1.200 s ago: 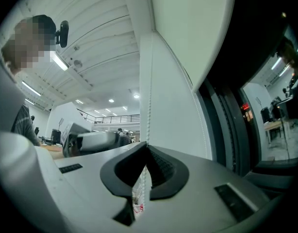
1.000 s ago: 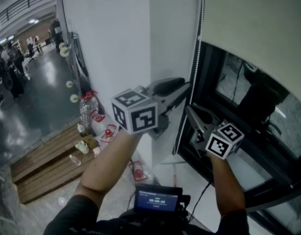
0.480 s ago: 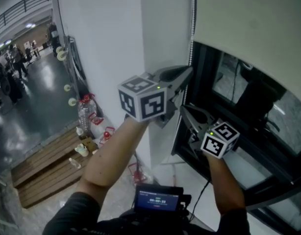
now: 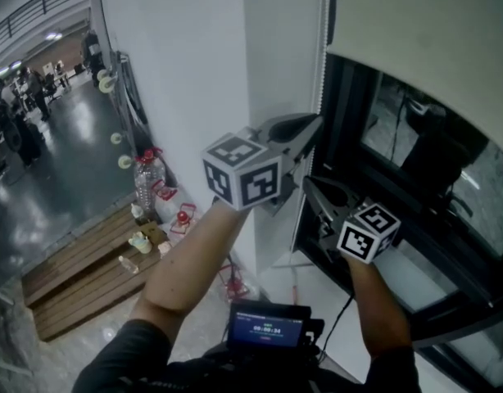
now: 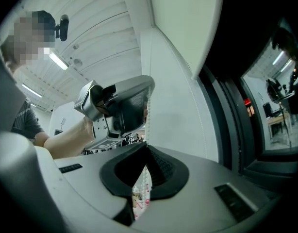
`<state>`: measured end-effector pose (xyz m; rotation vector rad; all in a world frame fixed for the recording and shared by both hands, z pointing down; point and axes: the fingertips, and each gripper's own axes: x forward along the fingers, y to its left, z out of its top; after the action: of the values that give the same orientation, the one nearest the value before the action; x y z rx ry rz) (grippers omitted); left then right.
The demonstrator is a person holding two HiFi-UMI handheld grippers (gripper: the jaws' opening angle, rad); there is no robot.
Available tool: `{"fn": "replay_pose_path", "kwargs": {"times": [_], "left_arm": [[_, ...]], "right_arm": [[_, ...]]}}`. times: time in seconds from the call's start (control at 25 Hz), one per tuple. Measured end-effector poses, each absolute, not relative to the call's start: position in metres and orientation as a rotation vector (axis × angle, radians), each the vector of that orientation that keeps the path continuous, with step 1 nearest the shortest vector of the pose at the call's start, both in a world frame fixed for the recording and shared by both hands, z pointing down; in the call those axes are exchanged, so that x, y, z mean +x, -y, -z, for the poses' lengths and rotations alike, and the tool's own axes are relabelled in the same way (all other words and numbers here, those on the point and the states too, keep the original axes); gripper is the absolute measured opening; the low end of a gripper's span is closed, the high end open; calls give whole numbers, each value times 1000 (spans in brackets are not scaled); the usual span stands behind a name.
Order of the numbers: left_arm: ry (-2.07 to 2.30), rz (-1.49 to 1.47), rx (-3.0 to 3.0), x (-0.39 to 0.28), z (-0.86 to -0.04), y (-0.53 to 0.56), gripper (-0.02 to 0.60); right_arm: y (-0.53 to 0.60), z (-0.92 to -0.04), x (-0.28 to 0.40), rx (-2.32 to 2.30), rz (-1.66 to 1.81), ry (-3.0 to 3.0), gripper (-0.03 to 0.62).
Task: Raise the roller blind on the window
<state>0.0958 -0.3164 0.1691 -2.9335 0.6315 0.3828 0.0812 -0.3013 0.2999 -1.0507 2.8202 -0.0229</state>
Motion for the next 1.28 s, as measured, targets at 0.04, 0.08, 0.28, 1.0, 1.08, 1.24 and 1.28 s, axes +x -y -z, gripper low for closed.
{"fn": "replay_pose_path", "kwargs": {"times": [0.04, 0.08, 0.28, 1.0, 1.08, 1.24, 1.28], "left_arm": [[-634, -374, -2933, 96, -174, 317, -2], [-636, -364, -2934, 96, -179, 317, -2], [-660, -307, -2954, 97, -204, 312, -2], [-752, -226, -3048, 93, -306, 312, -2], [-751, -233, -3045, 91, -306, 312, -2], [-757, -220, -3036, 85, -304, 314, -2], [-758, -220, -3036, 83, -304, 314, -2]], "right_arm": [[301, -305, 82, -1052, 35, -2821, 14], [300, -309, 82, -1055, 47, -2820, 15], [297, -335, 80, -1074, 109, -2842, 15], [295, -432, 79, -1168, 395, -2886, 17], [295, -432, 77, -1176, 370, -2915, 18], [293, -426, 85, -1244, 249, -3031, 31], [292, -419, 90, -1264, 209, -3042, 32]]}}
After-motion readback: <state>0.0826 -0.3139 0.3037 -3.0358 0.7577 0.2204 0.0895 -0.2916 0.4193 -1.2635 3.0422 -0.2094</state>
